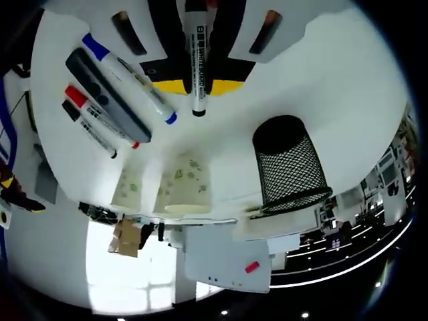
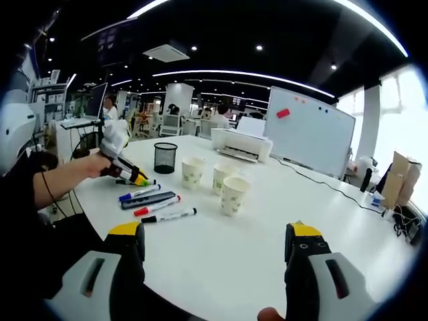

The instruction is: Place the scattered laser pointers and whiteboard markers into the pen holder and stack the scattered paper cups together

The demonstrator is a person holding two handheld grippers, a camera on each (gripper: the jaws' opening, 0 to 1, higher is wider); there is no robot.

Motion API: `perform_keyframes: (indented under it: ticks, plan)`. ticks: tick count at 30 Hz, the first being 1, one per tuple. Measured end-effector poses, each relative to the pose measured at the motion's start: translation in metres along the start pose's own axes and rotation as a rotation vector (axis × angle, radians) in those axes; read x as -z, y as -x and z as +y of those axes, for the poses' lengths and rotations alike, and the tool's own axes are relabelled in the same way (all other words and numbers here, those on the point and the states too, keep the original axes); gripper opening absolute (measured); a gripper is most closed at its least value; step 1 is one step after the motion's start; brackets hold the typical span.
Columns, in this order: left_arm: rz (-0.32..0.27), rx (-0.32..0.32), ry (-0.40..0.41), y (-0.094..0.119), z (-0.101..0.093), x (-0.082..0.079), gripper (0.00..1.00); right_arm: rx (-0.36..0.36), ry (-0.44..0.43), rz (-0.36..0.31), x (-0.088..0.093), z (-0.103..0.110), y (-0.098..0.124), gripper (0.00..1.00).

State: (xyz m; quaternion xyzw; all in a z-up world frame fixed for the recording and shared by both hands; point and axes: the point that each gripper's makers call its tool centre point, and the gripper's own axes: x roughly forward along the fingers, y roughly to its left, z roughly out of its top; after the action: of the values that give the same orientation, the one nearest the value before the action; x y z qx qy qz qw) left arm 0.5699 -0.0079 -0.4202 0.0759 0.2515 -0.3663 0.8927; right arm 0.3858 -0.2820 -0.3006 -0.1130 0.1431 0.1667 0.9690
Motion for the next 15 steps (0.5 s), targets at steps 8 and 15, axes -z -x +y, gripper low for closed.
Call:
perform_keyframes:
  ticks: [8,15]
  plan:
    - [-0.043,-0.008,-0.004,0.008,-0.001,-0.012,0.15,-0.001,0.004,0.001,0.0,0.001,0.001,0.81]
    - [-0.104,0.003,-0.006,0.027,-0.01,-0.031,0.15,0.0,0.005,-0.002,-0.001,0.002,0.001,0.81]
